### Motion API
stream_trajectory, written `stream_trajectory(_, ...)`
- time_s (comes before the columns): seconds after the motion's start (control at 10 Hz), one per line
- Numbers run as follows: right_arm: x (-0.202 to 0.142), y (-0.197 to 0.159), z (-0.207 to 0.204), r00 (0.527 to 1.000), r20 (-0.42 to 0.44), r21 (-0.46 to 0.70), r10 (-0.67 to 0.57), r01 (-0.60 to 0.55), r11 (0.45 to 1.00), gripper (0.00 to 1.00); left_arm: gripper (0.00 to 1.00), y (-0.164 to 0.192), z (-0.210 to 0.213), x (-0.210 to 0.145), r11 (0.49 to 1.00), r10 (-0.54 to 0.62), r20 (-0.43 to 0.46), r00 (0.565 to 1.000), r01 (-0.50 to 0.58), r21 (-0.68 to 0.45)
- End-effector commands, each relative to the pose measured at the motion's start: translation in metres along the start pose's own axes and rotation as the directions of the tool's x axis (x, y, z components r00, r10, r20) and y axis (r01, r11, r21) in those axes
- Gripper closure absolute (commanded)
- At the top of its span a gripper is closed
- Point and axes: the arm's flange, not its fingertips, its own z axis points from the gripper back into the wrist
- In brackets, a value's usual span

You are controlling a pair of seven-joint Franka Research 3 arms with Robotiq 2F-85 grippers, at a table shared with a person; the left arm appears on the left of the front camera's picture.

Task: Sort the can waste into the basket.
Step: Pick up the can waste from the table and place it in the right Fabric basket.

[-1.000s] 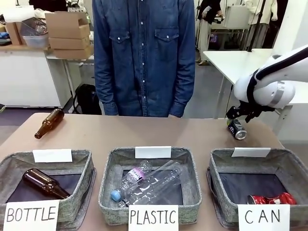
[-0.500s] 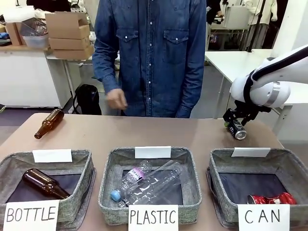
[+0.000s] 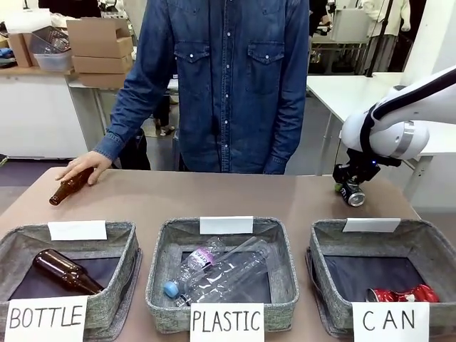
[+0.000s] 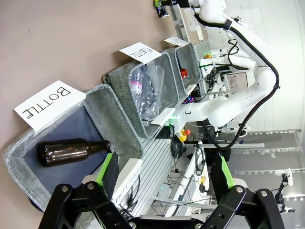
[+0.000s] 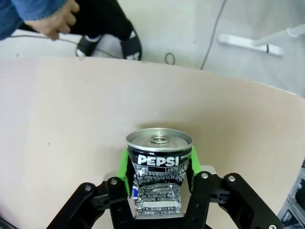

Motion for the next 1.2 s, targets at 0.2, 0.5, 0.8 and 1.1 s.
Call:
stream_trajectory(0.2, 0.006, 0.001, 0.001, 0.999, -0.033, -0.032, 0.001, -0.002, 0.999, 1.0, 0.0, -0.003, 0.0, -0.002, 1.0, 0.004, -0.002, 1.0, -0.004, 0.007)
stream_trajectory(0.5, 0.006, 0.0, 0.001, 1.0, -0.026, -0.021, -0.014, 0.013, 1.0, 1.0, 0.0, -0.003, 0.0, -0.002, 1.0, 0.004, -0.002, 1.0, -0.004, 0.007)
stream_trajectory(0.8, 0.0, 0.002, 0.021, 1.0, -0.025, 0.022, 0.01, -0.01, 1.0, 1.0, 0.0, -0.003, 0.0, -0.002, 1.0, 0.004, -0.002, 1.0, -0.004, 0.007)
stream_trajectory(1.1, -0.021, 0.002, 0.068, 0.997, -0.077, 0.048, 0.016, -0.013, 0.999, 1.0, 0.0, -0.003, 0.0, -0.002, 1.0, 0.004, -0.002, 1.0, -0.004, 0.007)
